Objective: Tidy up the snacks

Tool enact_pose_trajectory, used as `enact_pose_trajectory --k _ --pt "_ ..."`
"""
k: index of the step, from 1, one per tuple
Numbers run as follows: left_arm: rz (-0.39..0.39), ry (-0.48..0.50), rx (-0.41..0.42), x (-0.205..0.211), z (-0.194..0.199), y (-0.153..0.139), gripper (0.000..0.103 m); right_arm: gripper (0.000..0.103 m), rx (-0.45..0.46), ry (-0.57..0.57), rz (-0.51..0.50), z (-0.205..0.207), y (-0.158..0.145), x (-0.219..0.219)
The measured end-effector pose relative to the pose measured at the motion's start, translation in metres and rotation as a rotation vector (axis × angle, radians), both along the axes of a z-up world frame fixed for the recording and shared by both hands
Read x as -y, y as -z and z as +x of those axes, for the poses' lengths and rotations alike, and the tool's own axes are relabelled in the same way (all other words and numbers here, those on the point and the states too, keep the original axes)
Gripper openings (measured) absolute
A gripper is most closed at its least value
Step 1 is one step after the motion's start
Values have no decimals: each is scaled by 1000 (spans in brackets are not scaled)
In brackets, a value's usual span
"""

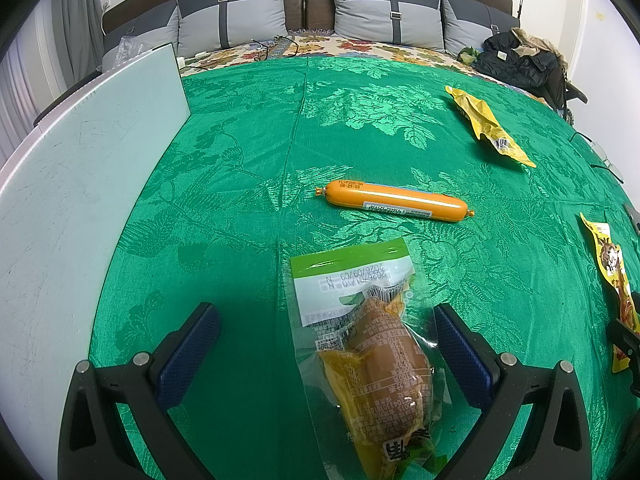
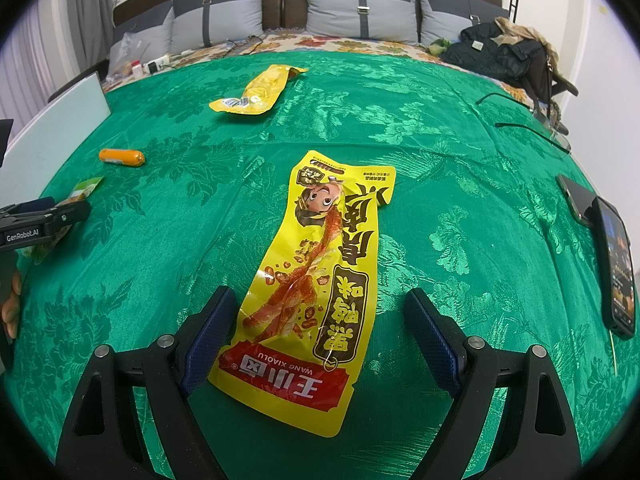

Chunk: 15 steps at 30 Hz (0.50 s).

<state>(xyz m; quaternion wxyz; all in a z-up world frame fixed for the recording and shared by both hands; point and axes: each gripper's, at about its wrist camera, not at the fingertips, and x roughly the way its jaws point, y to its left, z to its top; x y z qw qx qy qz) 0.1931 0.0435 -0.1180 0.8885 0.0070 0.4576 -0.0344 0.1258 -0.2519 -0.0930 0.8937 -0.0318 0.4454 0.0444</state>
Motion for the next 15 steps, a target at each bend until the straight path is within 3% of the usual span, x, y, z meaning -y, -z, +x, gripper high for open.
enact_pose_trajectory --k 15 --pt "0 0 0 0 0 0 103 89 0 0 0 0 0 0"
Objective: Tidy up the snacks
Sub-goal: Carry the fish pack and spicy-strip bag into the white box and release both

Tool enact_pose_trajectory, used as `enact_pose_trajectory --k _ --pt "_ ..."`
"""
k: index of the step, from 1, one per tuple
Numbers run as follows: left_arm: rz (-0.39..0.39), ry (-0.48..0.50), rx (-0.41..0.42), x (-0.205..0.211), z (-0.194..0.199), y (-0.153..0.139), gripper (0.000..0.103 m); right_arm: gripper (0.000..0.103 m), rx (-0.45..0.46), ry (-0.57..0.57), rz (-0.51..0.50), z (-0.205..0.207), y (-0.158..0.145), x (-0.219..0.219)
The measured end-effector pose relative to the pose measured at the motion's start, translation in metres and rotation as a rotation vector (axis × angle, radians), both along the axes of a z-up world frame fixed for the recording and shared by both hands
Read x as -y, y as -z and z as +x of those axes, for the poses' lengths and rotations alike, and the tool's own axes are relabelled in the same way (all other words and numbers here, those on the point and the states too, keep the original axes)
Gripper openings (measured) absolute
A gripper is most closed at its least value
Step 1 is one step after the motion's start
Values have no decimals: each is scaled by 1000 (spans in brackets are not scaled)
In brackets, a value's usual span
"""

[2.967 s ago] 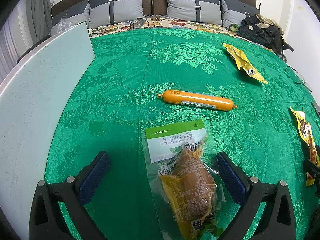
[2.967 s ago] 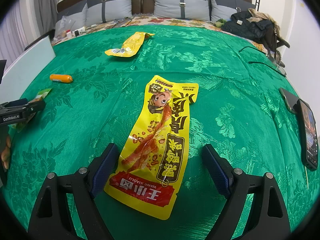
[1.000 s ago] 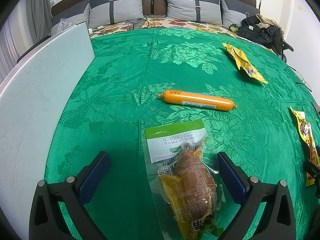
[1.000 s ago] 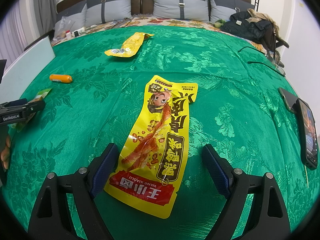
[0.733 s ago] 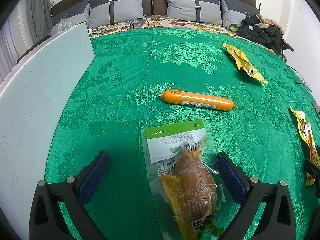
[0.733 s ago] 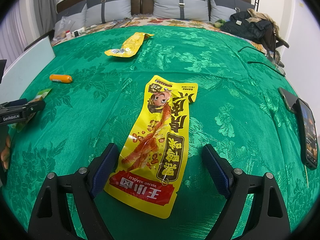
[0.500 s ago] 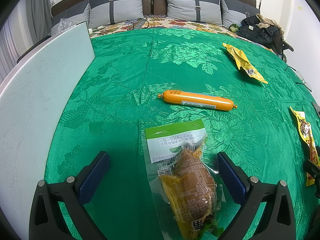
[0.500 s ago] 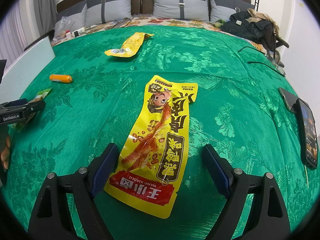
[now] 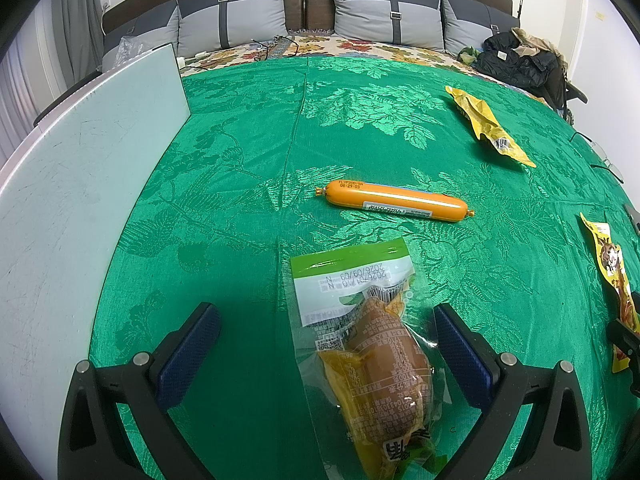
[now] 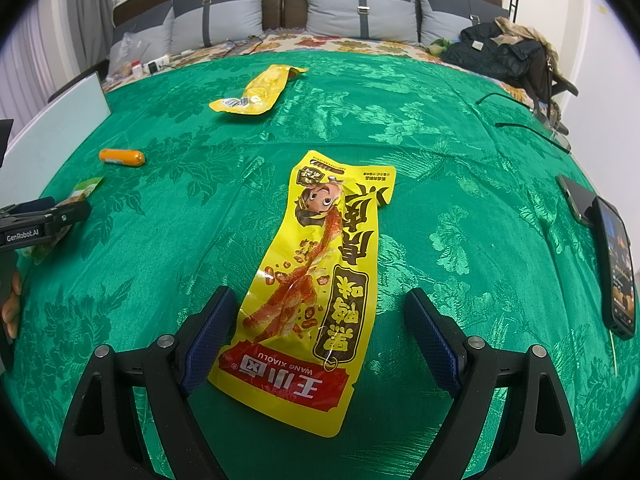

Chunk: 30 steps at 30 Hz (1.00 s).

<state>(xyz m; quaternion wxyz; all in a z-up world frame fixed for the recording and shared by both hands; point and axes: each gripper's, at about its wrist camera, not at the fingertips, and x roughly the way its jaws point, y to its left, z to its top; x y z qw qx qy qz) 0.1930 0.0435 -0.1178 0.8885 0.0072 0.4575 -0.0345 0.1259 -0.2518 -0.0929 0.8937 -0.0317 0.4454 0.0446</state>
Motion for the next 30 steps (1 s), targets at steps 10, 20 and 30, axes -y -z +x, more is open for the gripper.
enact_pose_trajectory --k 10,20,30 --pt "4 66 -95 3 2 -2 103 89 -3 -4 11 -1 -1 2" --pt "45 149 -196 43 1 -15 61 87 -372 125 386 64 -16 52" --pt "-78 92 -170 1 -36 -23 56 87 -412 32 81 63 -12 -6"
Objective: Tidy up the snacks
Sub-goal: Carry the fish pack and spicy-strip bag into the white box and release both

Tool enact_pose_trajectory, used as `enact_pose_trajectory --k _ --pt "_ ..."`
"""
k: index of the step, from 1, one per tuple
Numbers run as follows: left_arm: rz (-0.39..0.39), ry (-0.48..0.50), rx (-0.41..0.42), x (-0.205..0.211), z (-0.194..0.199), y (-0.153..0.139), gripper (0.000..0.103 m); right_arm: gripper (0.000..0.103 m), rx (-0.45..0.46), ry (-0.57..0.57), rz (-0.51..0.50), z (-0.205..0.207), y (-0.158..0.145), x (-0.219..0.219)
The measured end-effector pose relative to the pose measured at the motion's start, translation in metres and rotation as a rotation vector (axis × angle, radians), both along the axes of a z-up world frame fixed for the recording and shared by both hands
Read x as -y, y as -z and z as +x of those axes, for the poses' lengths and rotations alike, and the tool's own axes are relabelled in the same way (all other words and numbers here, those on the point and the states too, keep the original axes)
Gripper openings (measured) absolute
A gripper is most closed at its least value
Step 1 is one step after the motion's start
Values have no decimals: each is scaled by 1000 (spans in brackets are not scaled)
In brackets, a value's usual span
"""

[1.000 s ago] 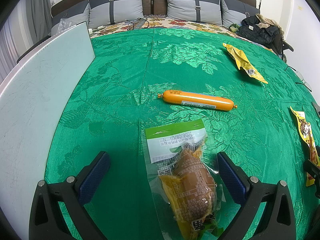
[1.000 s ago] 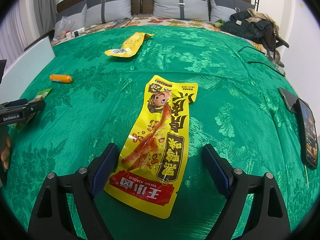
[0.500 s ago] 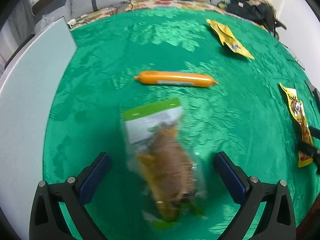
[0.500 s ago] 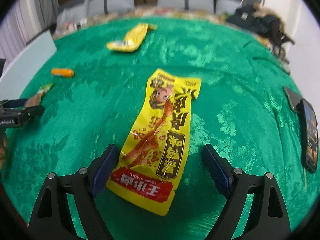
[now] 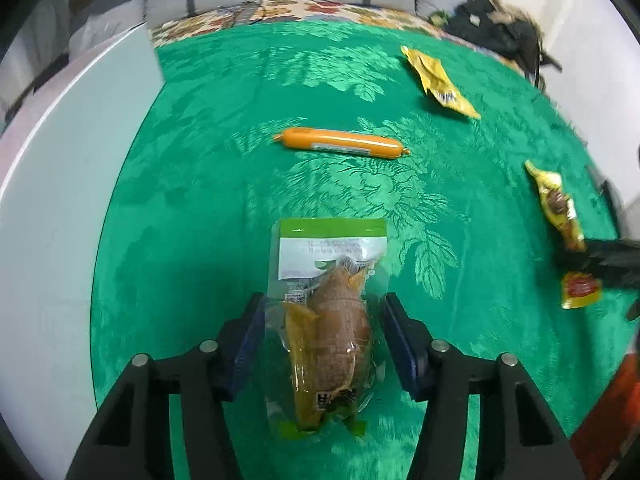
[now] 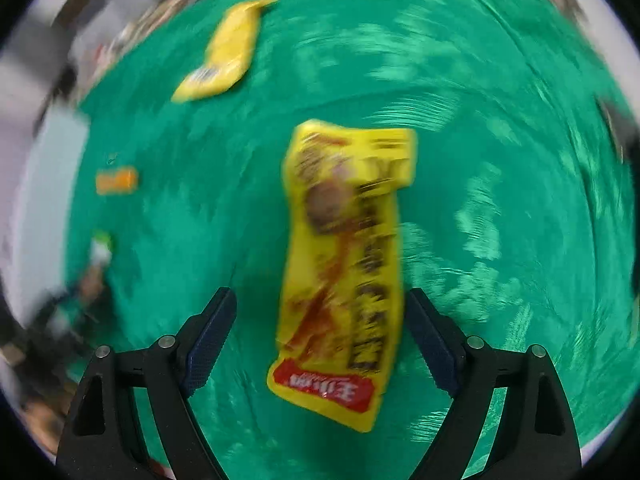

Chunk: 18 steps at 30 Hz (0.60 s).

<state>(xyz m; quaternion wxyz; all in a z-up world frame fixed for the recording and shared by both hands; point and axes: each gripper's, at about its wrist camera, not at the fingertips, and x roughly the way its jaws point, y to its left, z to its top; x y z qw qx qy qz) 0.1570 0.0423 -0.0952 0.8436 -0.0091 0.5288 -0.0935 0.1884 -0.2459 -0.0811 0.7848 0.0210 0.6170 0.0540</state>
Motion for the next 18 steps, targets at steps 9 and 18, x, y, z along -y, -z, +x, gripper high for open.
enact_pose_trajectory --k 9,18 --pt "-215 -52 40 -43 -43 -36 56 49 40 213 265 -24 -17 58" --pt "-440 -114 123 -84 -74 -94 56 49 89 245 655 -42 -59 38"
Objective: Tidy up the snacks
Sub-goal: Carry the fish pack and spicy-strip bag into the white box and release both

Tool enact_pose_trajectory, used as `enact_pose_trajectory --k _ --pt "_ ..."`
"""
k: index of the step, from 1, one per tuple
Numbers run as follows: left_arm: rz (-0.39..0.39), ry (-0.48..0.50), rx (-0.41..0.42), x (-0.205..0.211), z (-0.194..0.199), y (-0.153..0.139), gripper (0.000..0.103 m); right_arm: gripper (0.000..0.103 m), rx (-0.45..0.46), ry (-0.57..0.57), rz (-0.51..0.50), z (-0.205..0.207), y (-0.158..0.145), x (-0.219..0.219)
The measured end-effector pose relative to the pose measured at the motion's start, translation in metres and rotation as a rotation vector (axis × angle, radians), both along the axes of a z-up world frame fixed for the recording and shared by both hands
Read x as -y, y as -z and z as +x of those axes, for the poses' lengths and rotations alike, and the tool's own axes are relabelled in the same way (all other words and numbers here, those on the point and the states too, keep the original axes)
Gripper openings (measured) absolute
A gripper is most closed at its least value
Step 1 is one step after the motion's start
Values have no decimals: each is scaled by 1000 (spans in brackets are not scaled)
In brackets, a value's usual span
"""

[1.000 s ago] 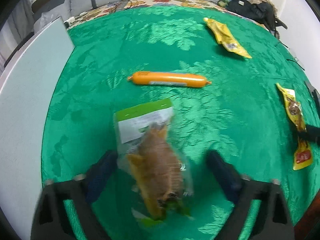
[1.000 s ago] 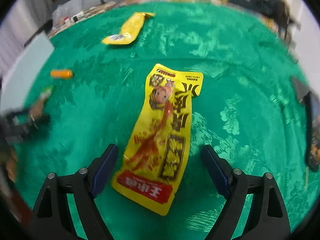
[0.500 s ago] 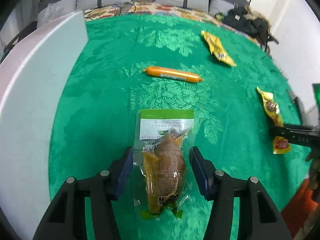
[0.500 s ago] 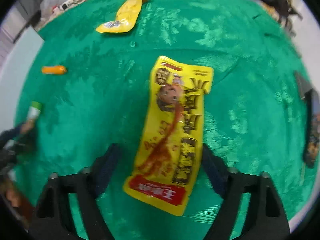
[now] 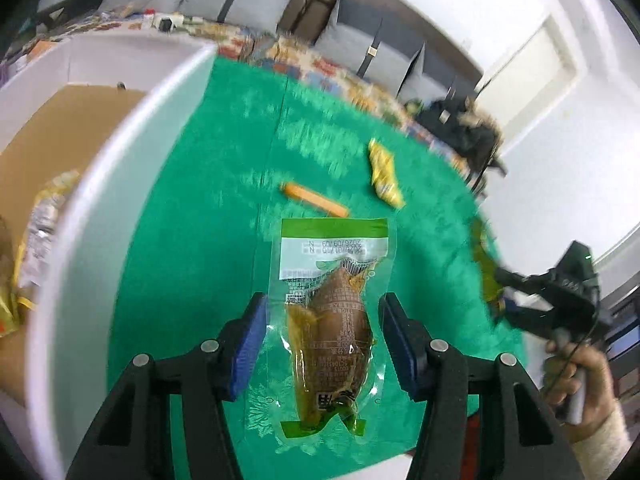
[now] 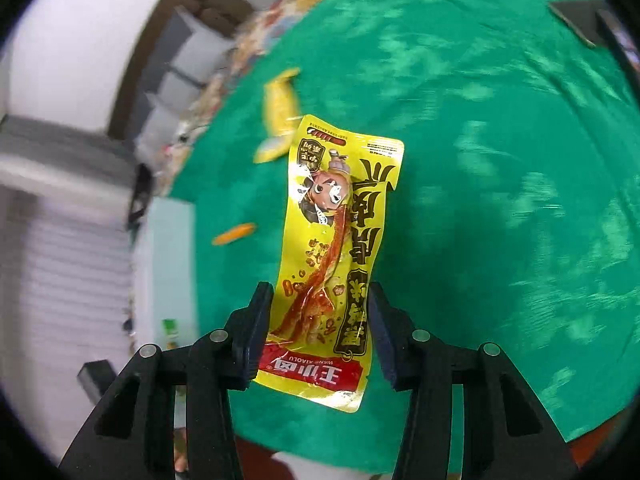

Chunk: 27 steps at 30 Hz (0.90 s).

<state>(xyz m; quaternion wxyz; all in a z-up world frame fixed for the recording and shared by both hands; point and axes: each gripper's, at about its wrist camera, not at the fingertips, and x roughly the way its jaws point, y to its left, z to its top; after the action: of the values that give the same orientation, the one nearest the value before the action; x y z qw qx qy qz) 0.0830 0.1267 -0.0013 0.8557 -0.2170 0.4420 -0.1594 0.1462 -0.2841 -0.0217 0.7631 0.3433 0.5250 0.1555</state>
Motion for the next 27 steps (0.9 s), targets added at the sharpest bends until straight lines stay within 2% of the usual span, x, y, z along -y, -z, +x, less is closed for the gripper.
enact_pose_trajectory --k 4,5,8,12,15,18,19,20,22,24,27 --pt "-47 -67 76 -46 -9 -41 56 50 84 -156 69 9 -41 -84" --pt "-49 -97 88 -66 -11 -51 56 50 113 -215 90 12 -55 -117" --pt "-14 -173 98 -113 -14 -62 56 50 179 -360 125 12 -86 -200" --pt "79 -307 59 -185 -25 -56 56 51 244 -555 90 2 -105 -305" --pt "151 -384 15 -225 -34 -40 57 51 267 -661 42 -12 -99 -371" --pt "231 -422 -32 -244 -42 -16 59 52 258 -719 30 -29 -80 -410" --pt "258 -428 -51 -247 -44 -9 59 57 263 -736 6 -33 -75 -424" --pt "304 -446 -85 -251 -46 2 63 62 274 -754 -56 -37 -66 -439" --pt "342 -462 -125 -254 -48 17 74 69 276 -794 -173 -43 -54 -457" --pt "353 -477 -126 -252 -52 25 79 69 283 -815 -246 -47 -45 -461" --pt "340 -495 -92 -249 -63 25 80 69 325 -798 -233 -52 -46 -429"
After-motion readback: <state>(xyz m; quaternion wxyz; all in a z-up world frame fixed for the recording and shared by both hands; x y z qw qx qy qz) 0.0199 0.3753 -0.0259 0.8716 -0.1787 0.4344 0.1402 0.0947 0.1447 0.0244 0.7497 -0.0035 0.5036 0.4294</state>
